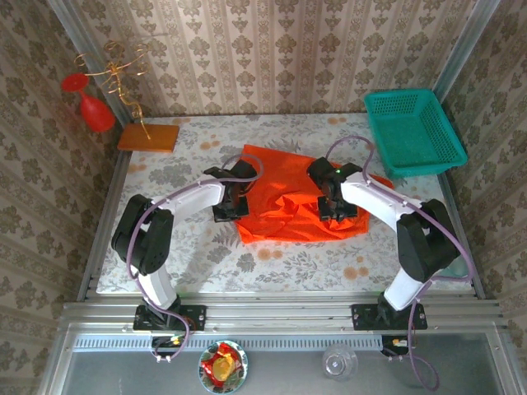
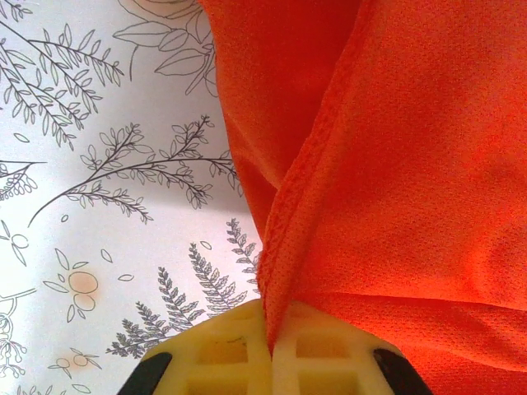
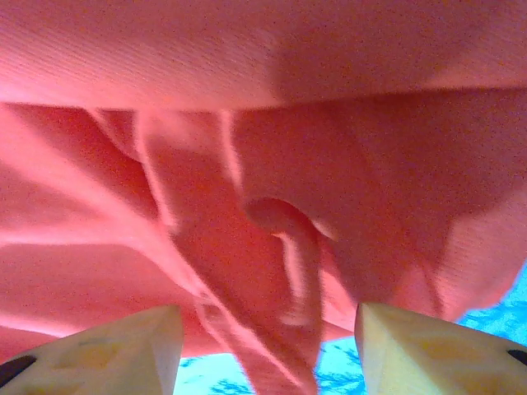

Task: Fold the inside-out t-shirt
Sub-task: Flatten out the T-shirt at the center of the table.

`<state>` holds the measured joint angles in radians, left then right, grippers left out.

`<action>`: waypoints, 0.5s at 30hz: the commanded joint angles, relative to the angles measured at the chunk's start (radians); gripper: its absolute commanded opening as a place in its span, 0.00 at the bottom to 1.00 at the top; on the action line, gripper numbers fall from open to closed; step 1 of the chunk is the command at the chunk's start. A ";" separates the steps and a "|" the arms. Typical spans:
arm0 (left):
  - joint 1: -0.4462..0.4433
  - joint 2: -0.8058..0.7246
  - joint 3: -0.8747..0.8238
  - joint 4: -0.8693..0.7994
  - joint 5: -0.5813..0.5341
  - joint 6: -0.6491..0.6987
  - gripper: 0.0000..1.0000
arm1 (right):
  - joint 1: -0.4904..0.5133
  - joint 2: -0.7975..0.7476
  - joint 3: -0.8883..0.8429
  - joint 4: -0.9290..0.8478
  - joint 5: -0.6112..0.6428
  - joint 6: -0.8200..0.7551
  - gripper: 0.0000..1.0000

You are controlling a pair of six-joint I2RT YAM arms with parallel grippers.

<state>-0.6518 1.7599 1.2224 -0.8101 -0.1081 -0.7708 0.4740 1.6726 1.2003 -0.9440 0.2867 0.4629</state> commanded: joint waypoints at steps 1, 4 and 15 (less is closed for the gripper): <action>0.011 -0.014 -0.012 -0.011 -0.001 0.019 0.00 | -0.001 0.033 0.008 -0.095 0.156 -0.032 0.57; 0.027 -0.030 -0.017 -0.020 -0.016 0.029 0.00 | -0.029 0.010 0.018 -0.103 0.174 -0.052 0.26; 0.264 -0.174 -0.056 -0.002 0.042 0.153 0.00 | -0.171 -0.226 0.077 -0.095 -0.037 -0.153 0.00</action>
<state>-0.4225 1.6238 1.1652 -0.8062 -0.0952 -0.6834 0.3111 1.4834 1.2472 -1.0077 0.3321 0.3607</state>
